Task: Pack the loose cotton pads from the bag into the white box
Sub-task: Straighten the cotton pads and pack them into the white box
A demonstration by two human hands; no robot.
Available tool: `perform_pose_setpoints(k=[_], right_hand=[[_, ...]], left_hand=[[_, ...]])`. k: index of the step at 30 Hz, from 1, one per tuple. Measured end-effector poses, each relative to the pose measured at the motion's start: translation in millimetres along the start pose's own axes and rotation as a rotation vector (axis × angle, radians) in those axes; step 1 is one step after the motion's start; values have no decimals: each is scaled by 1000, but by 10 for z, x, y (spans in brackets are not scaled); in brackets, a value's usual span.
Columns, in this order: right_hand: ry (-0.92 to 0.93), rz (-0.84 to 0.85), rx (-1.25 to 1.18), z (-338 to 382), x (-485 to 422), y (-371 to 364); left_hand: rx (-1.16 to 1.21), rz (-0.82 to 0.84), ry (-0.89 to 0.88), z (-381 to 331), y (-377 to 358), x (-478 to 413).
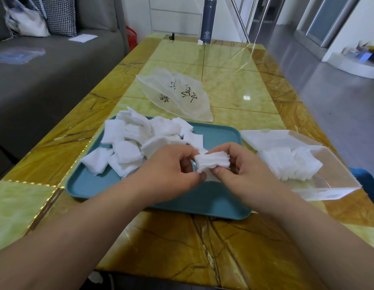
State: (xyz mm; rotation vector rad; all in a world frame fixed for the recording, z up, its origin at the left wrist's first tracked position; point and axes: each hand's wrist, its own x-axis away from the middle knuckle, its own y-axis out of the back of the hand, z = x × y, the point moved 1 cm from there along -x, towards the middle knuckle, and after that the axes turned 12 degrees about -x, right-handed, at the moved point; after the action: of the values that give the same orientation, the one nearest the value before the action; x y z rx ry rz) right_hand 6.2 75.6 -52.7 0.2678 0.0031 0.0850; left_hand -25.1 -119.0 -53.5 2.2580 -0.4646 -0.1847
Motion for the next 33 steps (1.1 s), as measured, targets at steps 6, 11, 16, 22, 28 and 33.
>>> perform_pose_setpoints(k=[6, 11, 16, 22, 28, 33], right_hand=[[-25, -33, 86, -112, -1, -137], [-58, 2, 107, -41, 42, -236], [-89, 32, 12, -33, 62, -348], [69, 6, 252, 14, 50, -185], [141, -329, 196, 127, 101, 114], [130, -402, 138, 134, 104, 197]], left_hand=[[-224, 3, 63, 71, -76, 3], [-175, 8, 79, 93, -64, 1], [-142, 18, 27, 32, -108, 9], [-34, -11, -55, 34, -33, 14], [-225, -184, -42, -19, -116, -127], [-683, 22, -199, -195, -354, -251]])
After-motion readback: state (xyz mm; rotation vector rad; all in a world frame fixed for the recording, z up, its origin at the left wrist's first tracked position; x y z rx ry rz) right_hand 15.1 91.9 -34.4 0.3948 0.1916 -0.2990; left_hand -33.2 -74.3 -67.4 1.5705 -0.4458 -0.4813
